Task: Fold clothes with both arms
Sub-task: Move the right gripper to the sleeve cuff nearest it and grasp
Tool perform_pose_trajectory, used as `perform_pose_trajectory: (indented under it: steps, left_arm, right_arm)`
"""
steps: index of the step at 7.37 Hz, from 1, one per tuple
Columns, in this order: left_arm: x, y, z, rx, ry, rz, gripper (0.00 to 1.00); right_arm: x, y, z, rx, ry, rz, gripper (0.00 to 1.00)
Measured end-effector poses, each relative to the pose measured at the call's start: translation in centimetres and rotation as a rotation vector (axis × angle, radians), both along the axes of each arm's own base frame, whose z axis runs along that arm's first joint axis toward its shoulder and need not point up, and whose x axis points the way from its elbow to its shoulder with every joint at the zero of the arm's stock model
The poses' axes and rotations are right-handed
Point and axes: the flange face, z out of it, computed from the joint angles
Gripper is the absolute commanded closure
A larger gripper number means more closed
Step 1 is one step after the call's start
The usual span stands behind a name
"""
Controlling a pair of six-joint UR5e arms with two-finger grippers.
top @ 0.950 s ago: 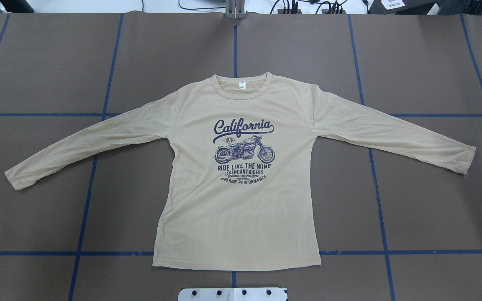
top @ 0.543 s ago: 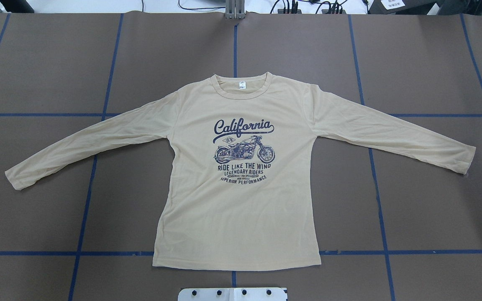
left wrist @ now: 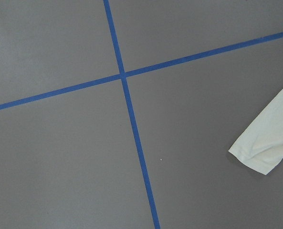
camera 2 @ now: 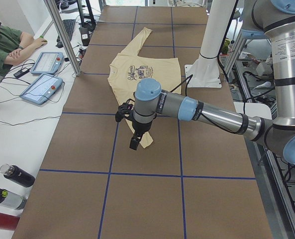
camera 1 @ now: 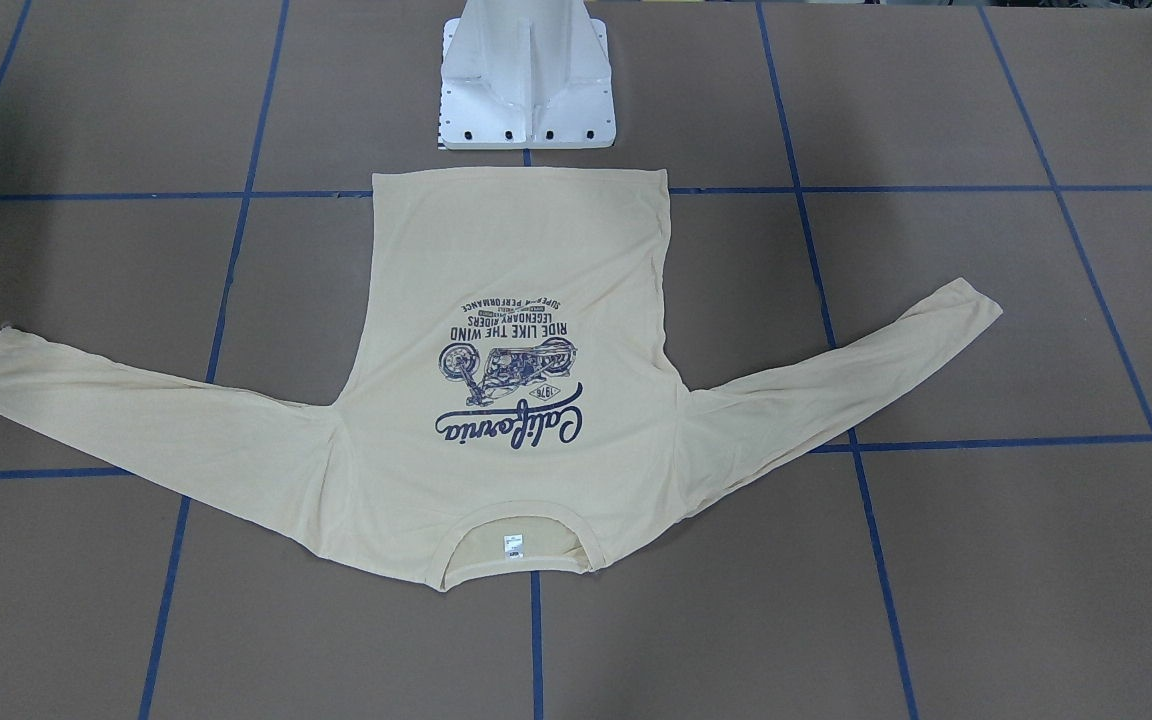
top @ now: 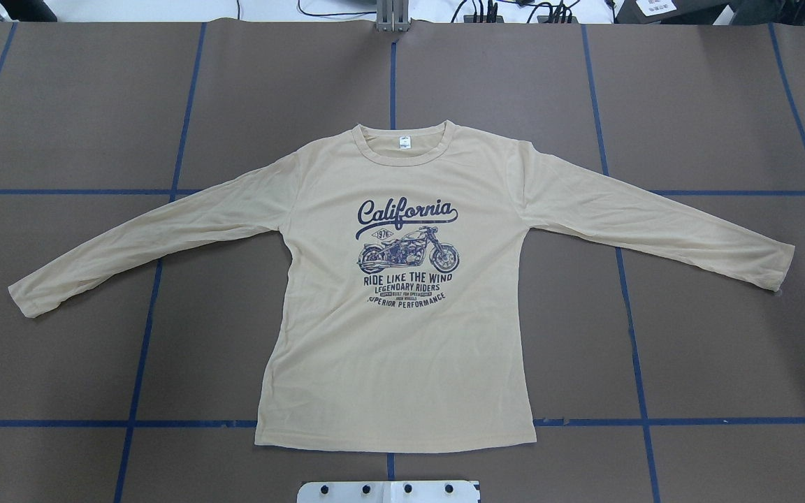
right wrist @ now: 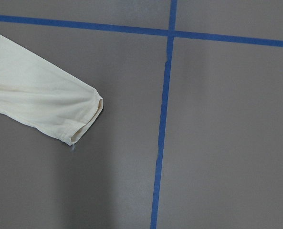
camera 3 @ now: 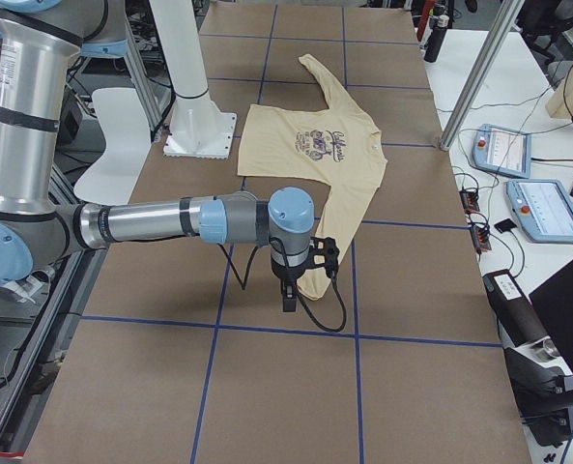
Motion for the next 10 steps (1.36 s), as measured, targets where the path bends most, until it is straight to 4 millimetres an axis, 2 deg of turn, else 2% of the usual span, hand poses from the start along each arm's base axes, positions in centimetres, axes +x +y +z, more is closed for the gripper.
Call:
perform_pose_trajectory:
  steps: [2,4,6,7,9,10]
  left_arm:
    - [0.0,-1.0,-1.0,0.102,-0.011,0.025,0.00]
    - [0.0,-2.5,-2.5,0.166,-0.011,0.029,0.00]
    - [0.1,-3.1,-3.1,0.189,-0.005,0.031,0.00]
    - [0.1,-3.2,-3.1,0.191,-0.004,0.032,0.00]
    - [0.1,-3.3,-3.1,0.191,-0.004,0.033,0.00]
    - [0.1,-3.3,-3.0,0.189,-0.004,0.033,0.00]
  right_arm:
    - [-1.9,-1.4,-0.9,0.055,-0.007,-0.033,0.00]
    - [-5.2,-2.2,-0.2,0.073,-0.022,-0.024,0.00]
    - [-9.1,-2.7,2.9,0.098,-0.065,0.043,0.02]
    - [-11.2,-2.5,4.6,0.107,-0.088,0.090,0.08]
    - [-14.5,-1.8,8.1,0.136,-0.100,0.139,0.38]
    - [-15.2,-1.7,9.1,0.147,-0.102,0.147,0.43]
